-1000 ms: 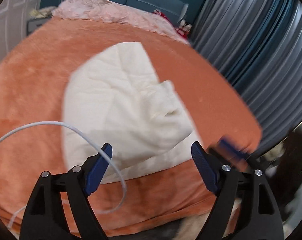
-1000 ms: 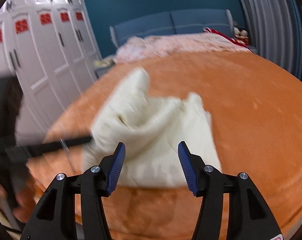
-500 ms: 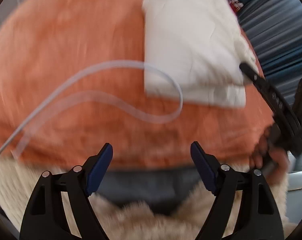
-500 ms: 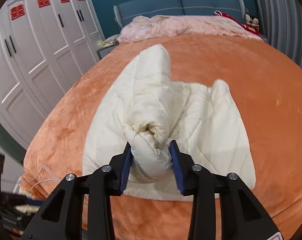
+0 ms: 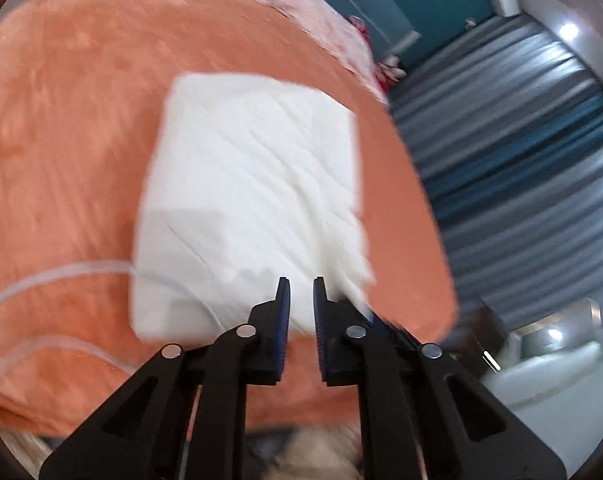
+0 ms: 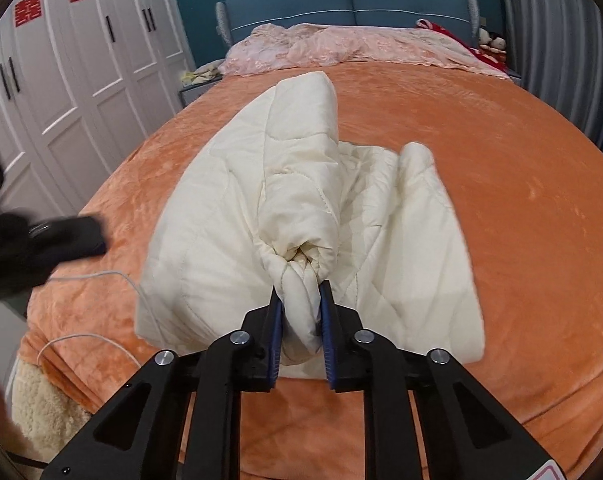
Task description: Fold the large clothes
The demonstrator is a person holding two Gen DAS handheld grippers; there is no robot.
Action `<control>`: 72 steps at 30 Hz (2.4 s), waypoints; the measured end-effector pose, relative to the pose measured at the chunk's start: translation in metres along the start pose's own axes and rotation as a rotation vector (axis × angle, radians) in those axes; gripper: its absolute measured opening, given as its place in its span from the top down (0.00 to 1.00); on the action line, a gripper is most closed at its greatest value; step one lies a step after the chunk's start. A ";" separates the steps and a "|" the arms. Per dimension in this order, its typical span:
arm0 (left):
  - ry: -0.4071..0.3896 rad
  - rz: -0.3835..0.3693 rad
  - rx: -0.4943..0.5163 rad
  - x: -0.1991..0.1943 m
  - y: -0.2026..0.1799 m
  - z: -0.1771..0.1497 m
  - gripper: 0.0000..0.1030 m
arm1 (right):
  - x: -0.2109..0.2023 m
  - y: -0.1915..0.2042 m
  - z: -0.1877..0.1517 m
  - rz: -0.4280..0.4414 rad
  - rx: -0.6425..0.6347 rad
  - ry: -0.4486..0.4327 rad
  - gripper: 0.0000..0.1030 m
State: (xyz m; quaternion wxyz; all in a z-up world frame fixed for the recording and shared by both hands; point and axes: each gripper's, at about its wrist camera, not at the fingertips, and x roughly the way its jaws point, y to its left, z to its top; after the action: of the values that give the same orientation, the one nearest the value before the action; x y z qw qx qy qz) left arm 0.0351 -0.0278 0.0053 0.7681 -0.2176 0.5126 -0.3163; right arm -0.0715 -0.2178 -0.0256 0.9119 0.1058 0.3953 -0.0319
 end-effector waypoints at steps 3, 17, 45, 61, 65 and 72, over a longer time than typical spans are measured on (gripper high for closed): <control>0.015 0.092 -0.042 0.026 0.019 0.014 0.94 | -0.009 -0.014 -0.002 -0.056 0.026 -0.018 0.90; 0.135 0.251 0.123 0.102 0.011 -0.016 1.00 | 0.031 -0.092 -0.044 -0.149 0.158 0.118 0.89; -0.031 0.450 0.247 0.156 -0.050 0.081 1.00 | 0.099 -0.090 0.107 -0.180 0.208 0.013 0.77; -0.087 0.543 0.307 0.217 -0.021 0.071 1.00 | 0.158 -0.110 0.078 -0.205 0.230 -0.021 0.77; -0.099 0.569 0.319 0.225 -0.019 0.070 1.00 | 0.162 -0.111 0.074 -0.206 0.234 -0.036 0.77; -0.140 0.603 0.337 0.232 -0.018 0.067 1.00 | 0.163 -0.108 0.070 -0.223 0.225 -0.066 0.77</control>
State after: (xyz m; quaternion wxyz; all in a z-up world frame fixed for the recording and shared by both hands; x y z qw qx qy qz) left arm 0.1563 -0.2040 -0.1077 0.8852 0.0526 0.4406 -0.1397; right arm 0.0750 -0.3346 -0.1163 0.8975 0.1617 0.3683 -0.1807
